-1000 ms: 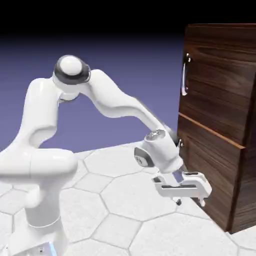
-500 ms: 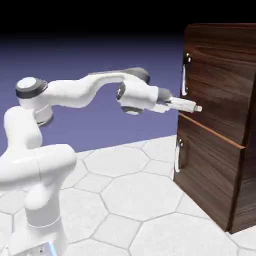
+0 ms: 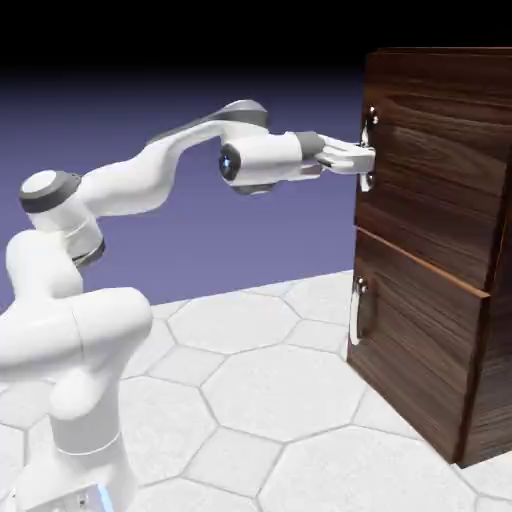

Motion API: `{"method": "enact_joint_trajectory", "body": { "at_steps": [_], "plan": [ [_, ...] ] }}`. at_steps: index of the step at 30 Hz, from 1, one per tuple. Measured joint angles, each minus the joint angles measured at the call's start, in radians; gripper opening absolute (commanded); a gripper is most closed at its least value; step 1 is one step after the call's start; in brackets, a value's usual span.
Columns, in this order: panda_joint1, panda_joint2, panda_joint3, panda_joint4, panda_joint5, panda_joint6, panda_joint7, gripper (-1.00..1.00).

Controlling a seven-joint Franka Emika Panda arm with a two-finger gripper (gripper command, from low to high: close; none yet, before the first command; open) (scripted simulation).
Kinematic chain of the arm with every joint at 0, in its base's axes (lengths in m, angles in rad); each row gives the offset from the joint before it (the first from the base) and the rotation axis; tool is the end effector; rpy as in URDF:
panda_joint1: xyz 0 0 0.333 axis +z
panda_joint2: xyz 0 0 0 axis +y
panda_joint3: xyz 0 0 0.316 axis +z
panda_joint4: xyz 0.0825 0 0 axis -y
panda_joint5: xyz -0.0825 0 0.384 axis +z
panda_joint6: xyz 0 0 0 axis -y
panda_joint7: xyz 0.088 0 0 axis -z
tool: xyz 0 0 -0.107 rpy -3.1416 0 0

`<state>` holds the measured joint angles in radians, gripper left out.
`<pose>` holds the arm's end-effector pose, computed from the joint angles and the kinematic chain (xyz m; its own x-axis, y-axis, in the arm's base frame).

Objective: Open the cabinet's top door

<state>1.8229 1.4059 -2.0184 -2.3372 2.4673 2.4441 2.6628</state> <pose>0.4573 0.0940 0.5552 -0.0558 0.7049 -0.7072 -0.0555 0.7050 0.7071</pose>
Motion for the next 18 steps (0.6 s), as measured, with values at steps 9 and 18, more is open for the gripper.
{"method": "enact_joint_trajectory", "body": {
  "at_steps": [9, 18],
  "plan": [
    [0.152, -0.04, -0.204, -0.281, -0.059, -0.39, -0.171, -1.0],
    [0.16, -0.135, -0.45, -0.425, -0.259, -0.782, -0.305, -1.0]
  ]
}}
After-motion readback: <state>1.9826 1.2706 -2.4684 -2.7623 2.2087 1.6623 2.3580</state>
